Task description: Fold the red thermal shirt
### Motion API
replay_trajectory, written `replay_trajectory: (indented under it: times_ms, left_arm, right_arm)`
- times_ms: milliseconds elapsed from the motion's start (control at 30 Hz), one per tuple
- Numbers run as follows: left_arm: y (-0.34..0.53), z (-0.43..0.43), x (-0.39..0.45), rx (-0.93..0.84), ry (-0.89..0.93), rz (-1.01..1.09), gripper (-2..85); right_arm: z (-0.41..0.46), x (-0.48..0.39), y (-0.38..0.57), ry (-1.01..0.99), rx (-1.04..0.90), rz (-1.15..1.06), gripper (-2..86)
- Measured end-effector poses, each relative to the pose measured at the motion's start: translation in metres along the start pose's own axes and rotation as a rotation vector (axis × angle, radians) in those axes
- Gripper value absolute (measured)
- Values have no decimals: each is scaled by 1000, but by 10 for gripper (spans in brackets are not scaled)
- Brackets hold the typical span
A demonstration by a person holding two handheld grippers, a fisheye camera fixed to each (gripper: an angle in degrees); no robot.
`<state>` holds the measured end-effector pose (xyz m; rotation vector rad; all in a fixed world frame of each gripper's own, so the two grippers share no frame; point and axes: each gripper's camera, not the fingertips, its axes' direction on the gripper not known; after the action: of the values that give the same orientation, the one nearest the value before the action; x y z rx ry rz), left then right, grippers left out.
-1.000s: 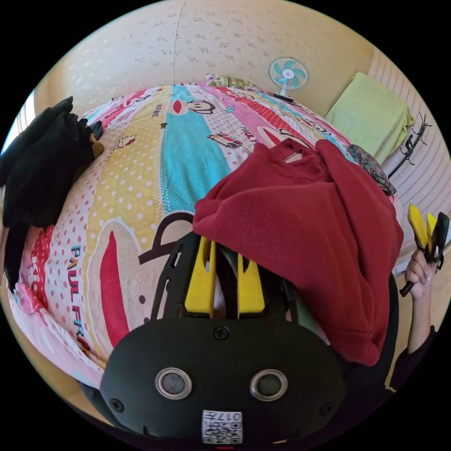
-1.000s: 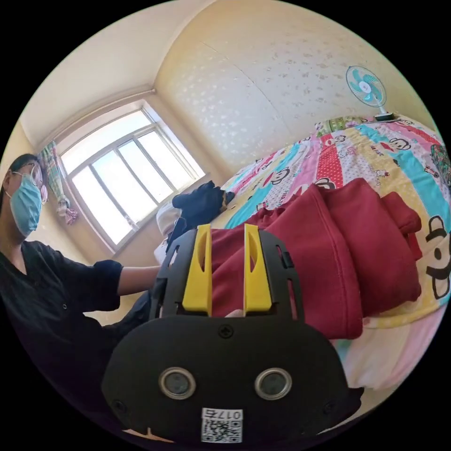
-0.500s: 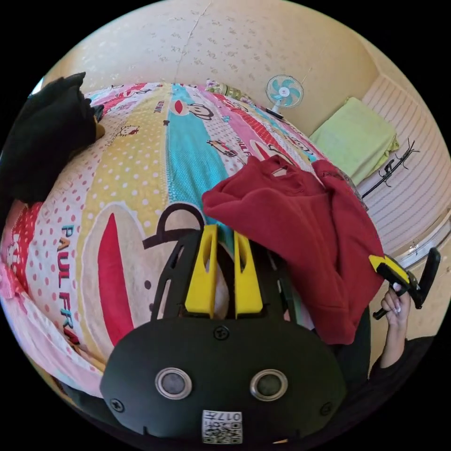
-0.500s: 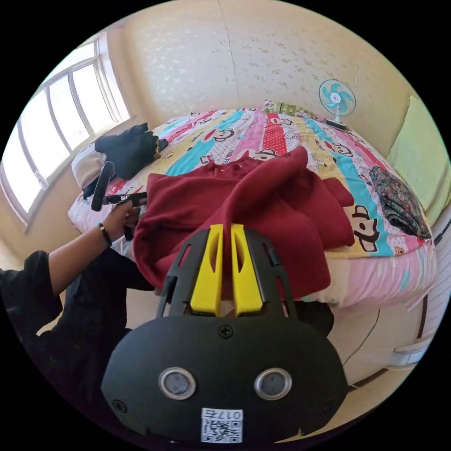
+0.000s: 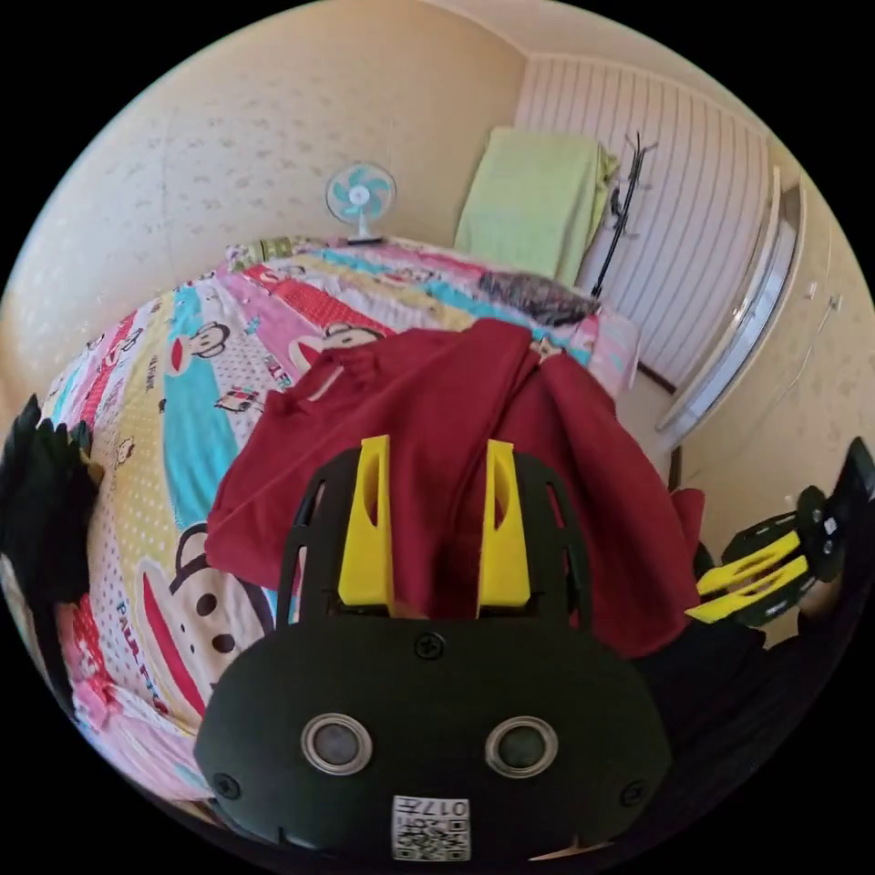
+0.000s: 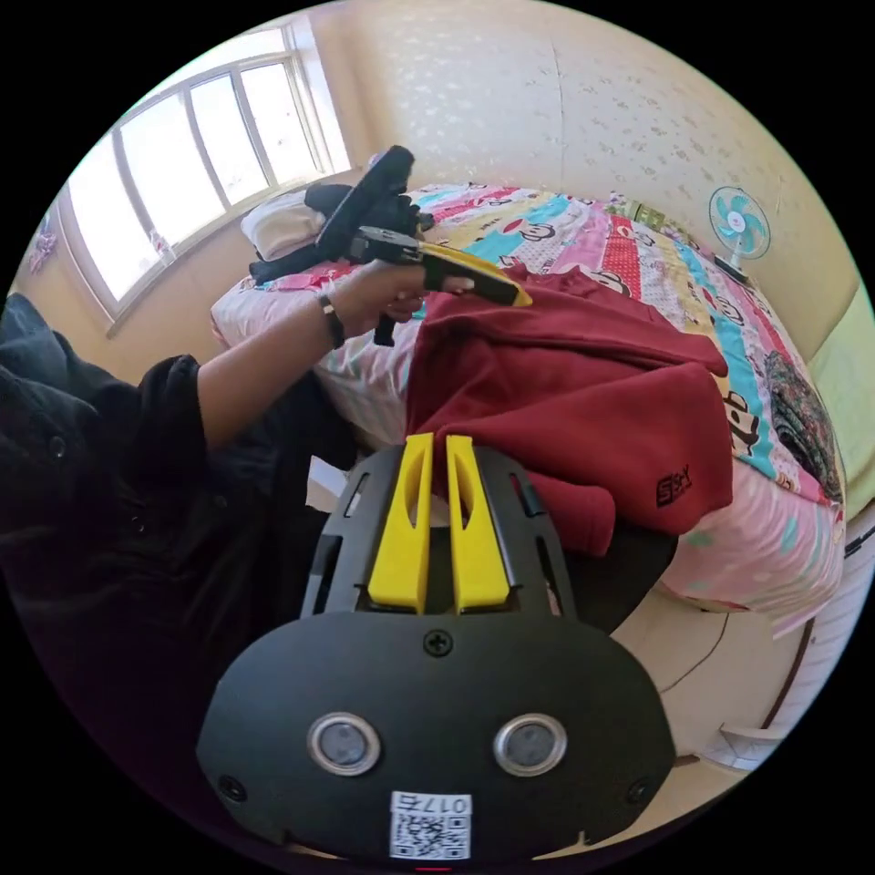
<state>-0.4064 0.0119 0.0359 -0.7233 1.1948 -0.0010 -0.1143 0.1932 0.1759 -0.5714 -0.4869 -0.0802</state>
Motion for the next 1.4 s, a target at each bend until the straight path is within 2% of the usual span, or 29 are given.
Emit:
replay_trajectory:
  times_ms: [33,133,233,300,333,400,467,533,567,633,700,733,800,833,867,900,967,1100,1167,1233,1333,1400]
  left_arm:
    - [-7,25,3,-109,-27,8,133]
    - [2,15,-1,9,-96,-36,84]
    - [32,-40,-57,185,201,-220,40]
    - [90,-104,-125,495,450,-425,36]
    - [107,-122,-140,574,463,-472,36]
    - [171,-190,-194,781,342,-648,39]
    - [207,-230,-230,833,292,-732,39]
    - [235,-254,-257,844,299,-799,35]
    - [256,-264,-268,872,284,-892,15]
    - [305,-280,-271,1094,224,-1080,0]
    - [352,-301,-262,1406,120,-1122,-2]
    - [352,-307,-264,1404,97,-1103,0]
    - [312,-321,-284,1116,101,-1013,27]
    - [293,-320,-289,1026,120,-967,38]
    - [251,-311,-291,865,180,-841,64]
    - [206,-297,-283,741,244,-692,84]
    - [143,-273,-256,601,285,-502,108]
    - [33,-205,-181,307,75,-265,141]
    - [7,-163,-172,158,67,-279,132]
    - [2,-130,-175,83,76,-329,116]
    - [26,-130,-191,197,140,-388,68]
    - [63,-166,-221,388,217,-505,43]
  right_arm:
    - [-5,0,-8,22,26,-3,20]
    - [-19,11,-19,131,77,37,13]
    - [-27,30,-22,256,146,94,18]
    - [-23,43,-29,339,147,114,27]
    - [-15,50,-35,406,133,110,38]
    - [6,64,-45,533,76,108,62]
    - [38,80,-54,680,-35,101,93]
    - [93,110,-62,806,-273,124,121]
    - [105,118,-62,790,-320,141,124]
    - [127,135,-56,584,-347,185,88]
    - [123,136,-56,588,-342,187,51]
    - [120,136,-56,587,-373,169,32]
    - [108,138,-53,525,-397,167,22]
    - [94,141,-50,456,-396,186,18]
    - [85,142,-48,416,-391,196,16]
    - [65,146,-43,329,-373,216,14]
    - [31,151,-32,177,-332,239,12]
    - [-63,163,5,-354,-42,178,12]
    - [-84,170,19,-333,-19,205,15]
    - [-90,181,26,-82,-133,332,23]
    - [-97,198,23,115,-94,545,49]
    - [-93,192,8,233,-33,555,62]
